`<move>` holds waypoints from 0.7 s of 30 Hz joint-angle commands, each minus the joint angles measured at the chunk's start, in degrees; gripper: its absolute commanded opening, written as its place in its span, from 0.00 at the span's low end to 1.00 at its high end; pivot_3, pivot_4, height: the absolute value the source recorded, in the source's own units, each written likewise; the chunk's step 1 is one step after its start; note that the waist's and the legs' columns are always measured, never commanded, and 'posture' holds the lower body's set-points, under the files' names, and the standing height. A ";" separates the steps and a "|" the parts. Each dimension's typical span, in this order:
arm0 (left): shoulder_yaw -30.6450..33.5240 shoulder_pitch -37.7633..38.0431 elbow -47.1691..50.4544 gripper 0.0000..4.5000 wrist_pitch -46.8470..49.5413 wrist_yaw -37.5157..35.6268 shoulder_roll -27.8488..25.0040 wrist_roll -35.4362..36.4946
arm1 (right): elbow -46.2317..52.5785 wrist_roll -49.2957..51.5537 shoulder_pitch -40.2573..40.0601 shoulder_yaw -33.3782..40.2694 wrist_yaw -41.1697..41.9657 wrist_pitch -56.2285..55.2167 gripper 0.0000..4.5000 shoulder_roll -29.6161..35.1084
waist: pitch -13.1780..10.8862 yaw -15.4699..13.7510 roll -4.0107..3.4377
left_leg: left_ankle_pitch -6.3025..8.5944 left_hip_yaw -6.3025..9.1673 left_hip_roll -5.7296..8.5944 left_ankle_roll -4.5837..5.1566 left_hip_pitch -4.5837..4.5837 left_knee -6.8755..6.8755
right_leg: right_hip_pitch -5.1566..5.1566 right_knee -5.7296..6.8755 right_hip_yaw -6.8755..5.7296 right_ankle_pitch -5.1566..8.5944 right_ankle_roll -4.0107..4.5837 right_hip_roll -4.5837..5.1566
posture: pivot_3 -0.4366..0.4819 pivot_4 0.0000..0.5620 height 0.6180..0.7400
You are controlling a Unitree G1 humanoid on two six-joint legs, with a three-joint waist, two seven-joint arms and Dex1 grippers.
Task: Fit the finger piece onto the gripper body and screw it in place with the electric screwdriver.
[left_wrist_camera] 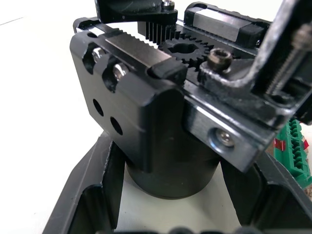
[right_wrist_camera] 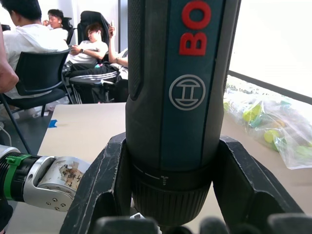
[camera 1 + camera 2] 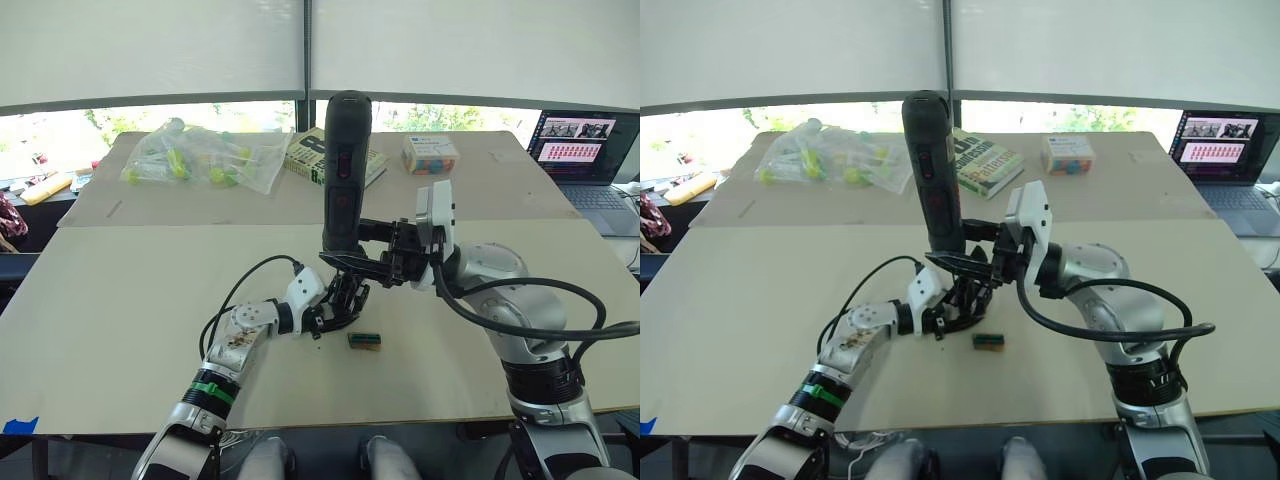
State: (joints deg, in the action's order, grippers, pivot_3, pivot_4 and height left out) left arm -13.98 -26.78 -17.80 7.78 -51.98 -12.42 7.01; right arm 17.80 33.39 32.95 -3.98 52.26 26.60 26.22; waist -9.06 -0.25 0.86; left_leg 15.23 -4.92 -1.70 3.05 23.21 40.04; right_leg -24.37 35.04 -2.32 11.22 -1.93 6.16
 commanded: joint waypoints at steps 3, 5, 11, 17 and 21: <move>-1.46 1.82 -1.03 0.51 1.60 -0.78 -0.63 -0.64 | 2.22 0.75 -0.40 -0.09 -0.11 0.09 0.43 -0.18 | 0.00 0.00 0.00 | 0.00 0.00 0.00 0.00 0.00 0.00 | 0.00 0.00 0.00 0.00 0.00 0.00 | 0.48 0.27 1.00; -1.48 1.84 -1.06 0.51 1.61 -0.79 -0.62 -0.64 | 2.36 0.84 -0.49 -0.14 -0.12 0.19 0.43 -0.20 | 0.00 0.01 0.00 | 0.00 0.00 0.00 0.00 0.00 0.00 | 0.00 0.00 0.00 0.00 0.00 0.00 | 0.48 0.27 1.00; -1.53 1.73 -1.29 0.51 1.70 -0.75 -0.46 -0.62 | 2.48 1.03 -0.47 -0.18 -0.20 0.43 0.43 -0.23 | 0.00 0.01 0.00 | 0.00 0.00 0.00 0.00 -0.01 0.00 | 0.01 0.00 0.00 0.00 0.00 0.00 | 0.48 0.27 1.00; -1.60 1.88 -1.20 0.51 1.88 -0.65 -0.35 -0.60 | 2.64 1.22 -0.50 -0.20 -0.36 0.64 0.43 -0.35 | 0.00 0.01 0.00 | 0.00 0.00 0.00 0.00 -0.01 0.00 | 0.01 0.00 0.00 0.00 0.00 0.00 | 0.48 0.27 1.00; -1.65 2.02 -1.06 0.51 2.02 -0.63 -0.34 -0.60 | 2.95 1.51 -0.46 -0.37 -0.59 0.85 0.43 -0.55 | 0.00 0.01 0.00 | 0.00 0.00 0.00 0.00 -0.01 0.00 | 0.00 0.00 0.00 0.00 0.00 0.00 | 0.48 0.27 1.00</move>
State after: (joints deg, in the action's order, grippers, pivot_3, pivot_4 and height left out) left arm -14.04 -26.75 -17.80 7.78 -51.97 -12.42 7.00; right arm 18.52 33.95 32.63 -4.35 51.83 27.28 25.99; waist -9.06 -0.24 0.86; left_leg 15.23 -4.92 -1.70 3.05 23.20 40.04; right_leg -24.37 35.03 -2.32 11.22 -1.93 6.16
